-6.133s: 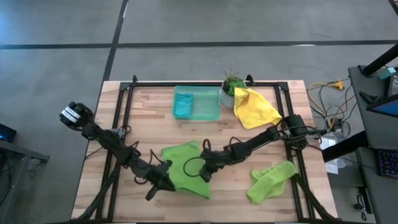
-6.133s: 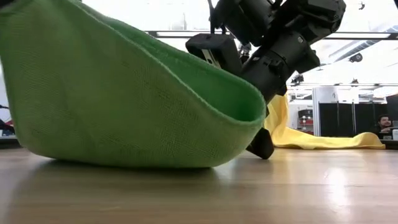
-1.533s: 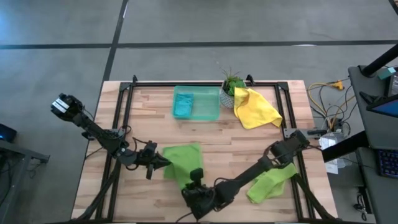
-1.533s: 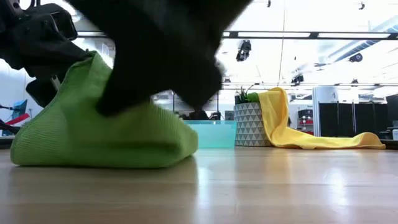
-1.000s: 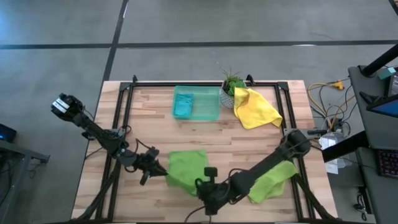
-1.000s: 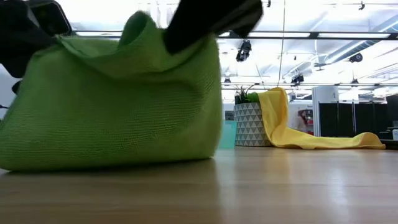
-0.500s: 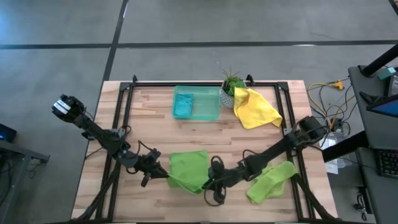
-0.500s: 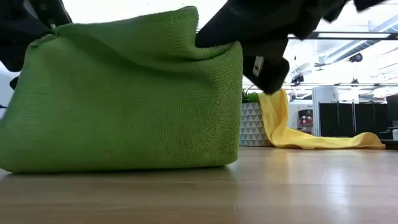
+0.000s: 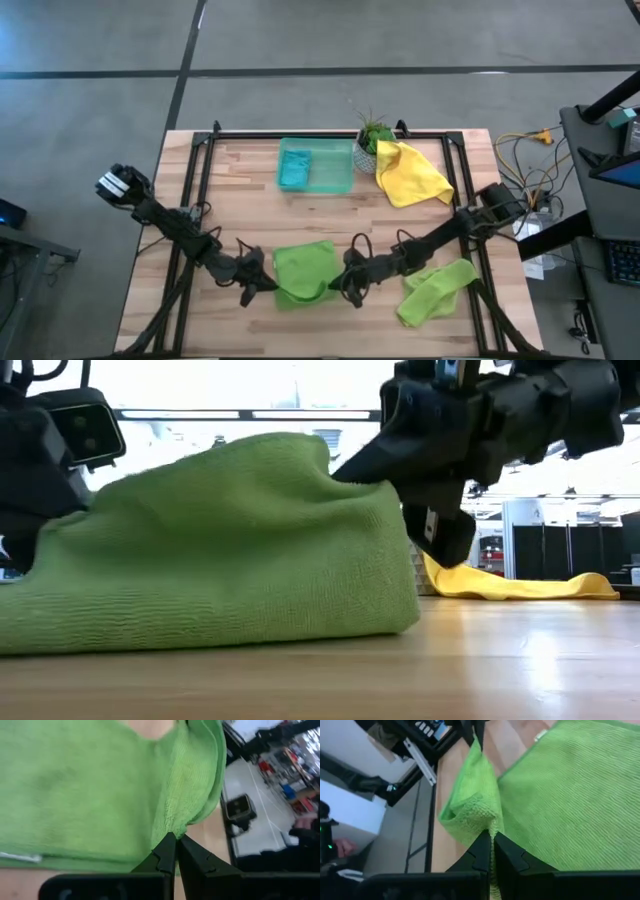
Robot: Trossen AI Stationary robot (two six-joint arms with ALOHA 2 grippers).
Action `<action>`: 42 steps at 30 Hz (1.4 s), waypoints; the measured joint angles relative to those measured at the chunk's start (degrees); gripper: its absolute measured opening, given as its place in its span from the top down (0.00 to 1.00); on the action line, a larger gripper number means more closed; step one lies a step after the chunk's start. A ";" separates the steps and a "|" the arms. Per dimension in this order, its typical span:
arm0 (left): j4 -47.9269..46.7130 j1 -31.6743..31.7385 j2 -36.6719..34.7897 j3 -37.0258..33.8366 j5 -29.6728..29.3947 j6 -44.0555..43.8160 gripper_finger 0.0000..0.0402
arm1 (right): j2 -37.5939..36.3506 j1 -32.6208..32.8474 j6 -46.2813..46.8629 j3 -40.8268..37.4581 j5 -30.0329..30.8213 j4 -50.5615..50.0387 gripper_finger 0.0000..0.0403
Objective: Fold microfiber towels
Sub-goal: Fold the green microfiber towel
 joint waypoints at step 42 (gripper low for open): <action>-9.65 0.07 -0.37 -0.50 -20.83 -0.06 1.00 | 0.07 -14.32 4.02 -5.16 3.43 0.18 0.98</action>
